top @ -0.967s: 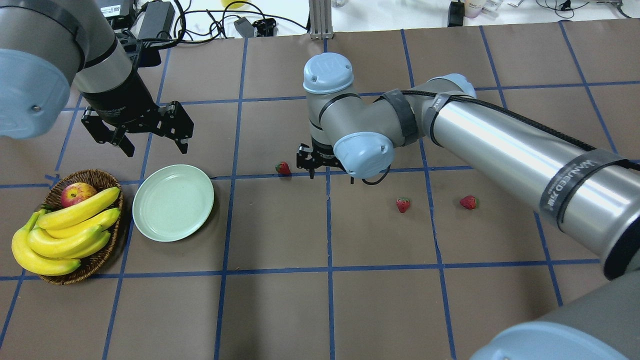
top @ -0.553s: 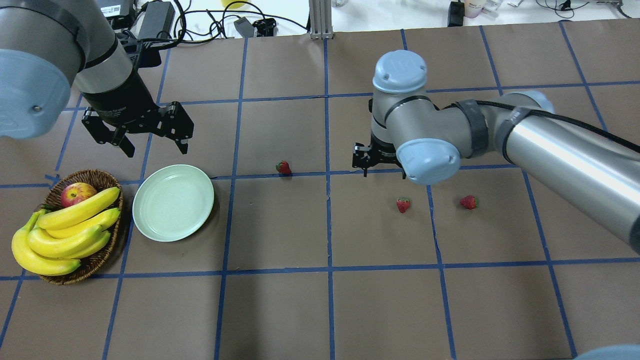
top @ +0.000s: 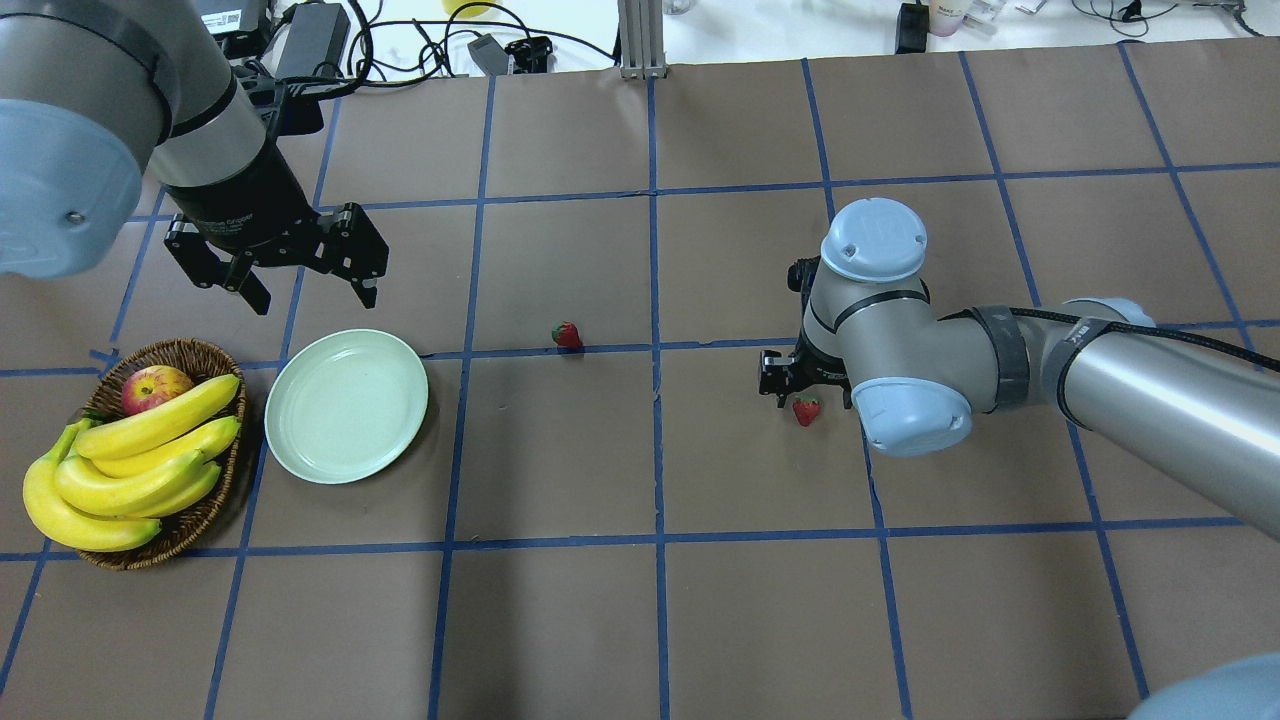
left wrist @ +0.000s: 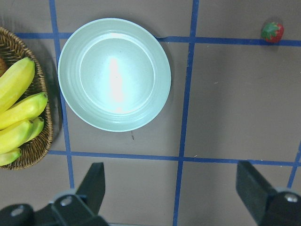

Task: Collect all strawberries into plate
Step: 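Move the right gripper to the second strawberry and grasp it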

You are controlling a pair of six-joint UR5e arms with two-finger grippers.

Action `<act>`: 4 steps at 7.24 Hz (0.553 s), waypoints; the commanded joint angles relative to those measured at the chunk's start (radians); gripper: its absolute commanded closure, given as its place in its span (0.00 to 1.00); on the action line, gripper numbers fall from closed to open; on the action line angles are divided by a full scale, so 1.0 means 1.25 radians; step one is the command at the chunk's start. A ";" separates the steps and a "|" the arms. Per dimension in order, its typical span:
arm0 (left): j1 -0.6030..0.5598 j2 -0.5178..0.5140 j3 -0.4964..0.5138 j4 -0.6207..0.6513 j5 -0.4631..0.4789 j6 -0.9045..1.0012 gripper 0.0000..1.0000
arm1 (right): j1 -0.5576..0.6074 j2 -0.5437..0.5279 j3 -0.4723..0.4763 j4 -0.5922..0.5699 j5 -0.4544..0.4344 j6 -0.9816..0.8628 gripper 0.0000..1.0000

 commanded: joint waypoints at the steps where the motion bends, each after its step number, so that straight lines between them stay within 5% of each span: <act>1: -0.001 -0.001 0.001 0.003 0.000 0.000 0.00 | 0.000 0.003 0.006 0.006 0.001 0.010 0.51; 2: -0.001 -0.001 0.000 0.007 0.000 0.001 0.00 | 0.000 0.001 0.006 0.011 0.001 0.011 0.52; 3: -0.001 -0.001 0.000 0.007 0.001 0.002 0.00 | 0.000 -0.001 0.005 0.012 0.001 0.011 0.73; 4: -0.001 -0.001 -0.001 0.007 0.001 0.002 0.00 | 0.002 -0.002 0.003 0.013 0.001 0.011 0.82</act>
